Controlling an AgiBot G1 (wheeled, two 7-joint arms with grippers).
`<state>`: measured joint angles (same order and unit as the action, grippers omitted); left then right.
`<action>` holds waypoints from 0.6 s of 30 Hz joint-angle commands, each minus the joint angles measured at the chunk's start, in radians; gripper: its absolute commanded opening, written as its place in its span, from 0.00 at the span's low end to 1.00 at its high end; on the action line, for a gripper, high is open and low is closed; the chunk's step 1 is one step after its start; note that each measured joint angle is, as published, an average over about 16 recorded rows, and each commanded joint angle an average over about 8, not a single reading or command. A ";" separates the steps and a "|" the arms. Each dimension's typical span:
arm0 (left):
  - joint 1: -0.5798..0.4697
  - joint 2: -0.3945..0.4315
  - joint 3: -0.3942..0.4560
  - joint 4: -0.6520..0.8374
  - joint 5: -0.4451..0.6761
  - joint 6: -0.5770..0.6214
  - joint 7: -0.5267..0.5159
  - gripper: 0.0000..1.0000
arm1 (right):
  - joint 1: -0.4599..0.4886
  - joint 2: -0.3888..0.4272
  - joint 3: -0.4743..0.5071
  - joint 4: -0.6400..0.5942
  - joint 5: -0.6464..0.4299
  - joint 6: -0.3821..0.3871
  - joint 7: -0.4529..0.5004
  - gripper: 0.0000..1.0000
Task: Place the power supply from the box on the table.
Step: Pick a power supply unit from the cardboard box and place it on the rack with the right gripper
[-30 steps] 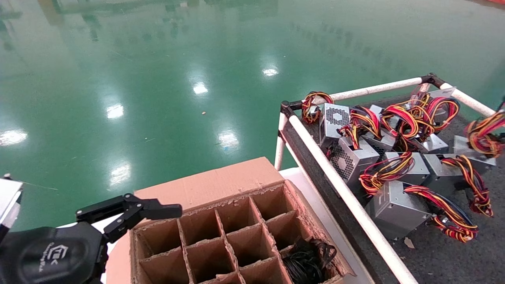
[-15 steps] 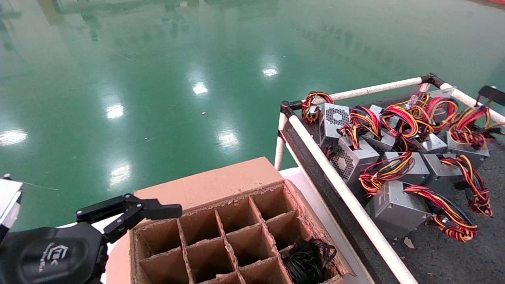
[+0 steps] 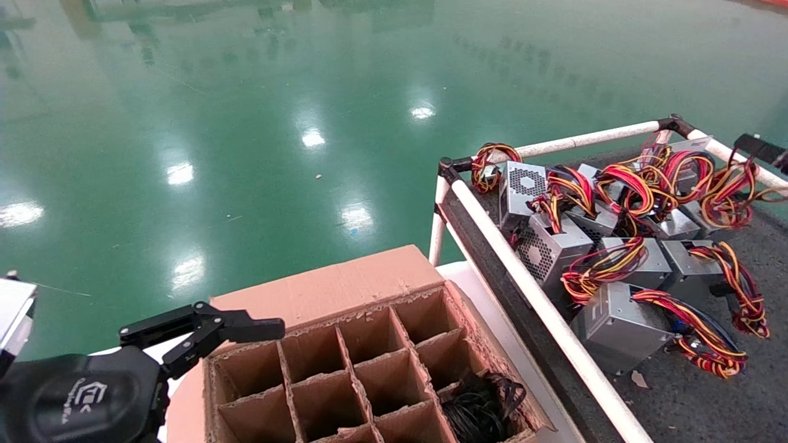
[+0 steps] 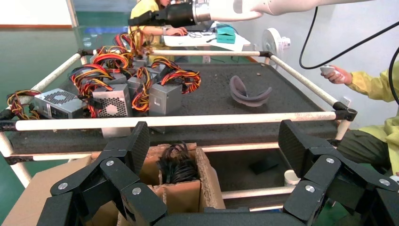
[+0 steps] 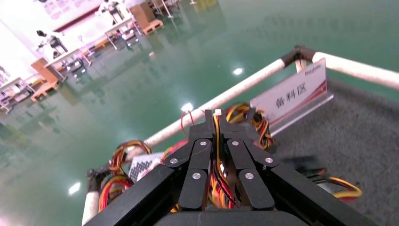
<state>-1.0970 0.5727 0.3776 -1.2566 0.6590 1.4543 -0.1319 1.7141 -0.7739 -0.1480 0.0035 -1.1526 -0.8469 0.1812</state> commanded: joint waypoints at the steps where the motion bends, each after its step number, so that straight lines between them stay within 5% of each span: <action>1: 0.000 0.000 0.000 0.000 0.000 0.000 0.000 1.00 | -0.004 -0.004 -0.003 -0.004 -0.004 0.001 -0.002 0.52; 5: 0.000 0.000 0.000 0.000 0.000 0.000 0.000 1.00 | -0.002 -0.007 -0.011 -0.007 -0.016 0.004 0.000 0.97; 18: 0.000 0.000 0.000 0.000 0.000 0.000 0.000 1.00 | 0.000 -0.007 -0.013 -0.008 -0.020 0.006 0.001 1.00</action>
<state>-1.0968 0.5727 0.3775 -1.2564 0.6587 1.4541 -0.1318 1.7143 -0.7813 -0.1614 -0.0045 -1.1723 -0.8411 0.1822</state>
